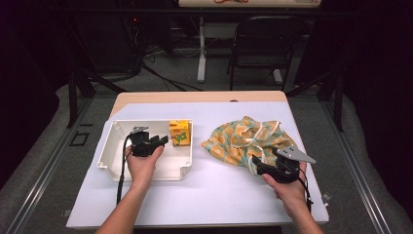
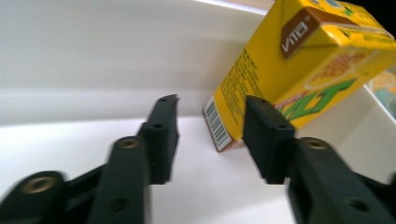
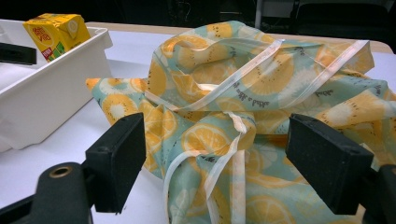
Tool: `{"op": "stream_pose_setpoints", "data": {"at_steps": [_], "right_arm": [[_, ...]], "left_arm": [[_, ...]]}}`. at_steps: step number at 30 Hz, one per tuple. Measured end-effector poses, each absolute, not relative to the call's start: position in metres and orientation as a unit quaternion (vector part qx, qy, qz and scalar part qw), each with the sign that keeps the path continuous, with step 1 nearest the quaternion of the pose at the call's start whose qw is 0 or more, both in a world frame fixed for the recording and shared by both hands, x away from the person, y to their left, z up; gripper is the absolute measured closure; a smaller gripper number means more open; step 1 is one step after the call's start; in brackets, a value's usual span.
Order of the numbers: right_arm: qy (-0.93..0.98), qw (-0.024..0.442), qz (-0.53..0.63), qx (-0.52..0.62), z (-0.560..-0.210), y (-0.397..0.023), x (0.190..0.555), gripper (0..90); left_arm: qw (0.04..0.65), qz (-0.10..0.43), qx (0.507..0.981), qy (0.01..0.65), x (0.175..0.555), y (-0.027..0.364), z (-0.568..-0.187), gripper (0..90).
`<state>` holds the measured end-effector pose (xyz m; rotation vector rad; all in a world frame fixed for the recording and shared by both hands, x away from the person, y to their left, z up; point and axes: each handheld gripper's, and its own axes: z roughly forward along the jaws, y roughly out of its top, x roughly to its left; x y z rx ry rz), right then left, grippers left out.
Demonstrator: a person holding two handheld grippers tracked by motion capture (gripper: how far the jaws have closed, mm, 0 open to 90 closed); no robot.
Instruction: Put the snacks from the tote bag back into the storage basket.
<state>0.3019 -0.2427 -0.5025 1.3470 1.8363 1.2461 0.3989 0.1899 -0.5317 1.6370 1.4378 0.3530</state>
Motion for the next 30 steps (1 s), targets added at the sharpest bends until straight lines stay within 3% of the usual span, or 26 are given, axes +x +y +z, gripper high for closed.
{"op": "stream_pose_setpoints", "data": {"at_steps": [13, 30], "right_arm": [[0.68, 0.269, 0.464, 0.5, -0.503, -0.242, 0.302, 19.7], [0.685, 0.274, 0.463, 0.492, -0.507, -0.242, 0.301, 18.9]], "left_arm": [[0.466, 0.138, 0.689, 0.538, 0.359, 0.2, -0.518, 0.3], [0.498, 0.148, 0.714, 0.469, 0.297, 0.22, -0.515, 0.0]]}}
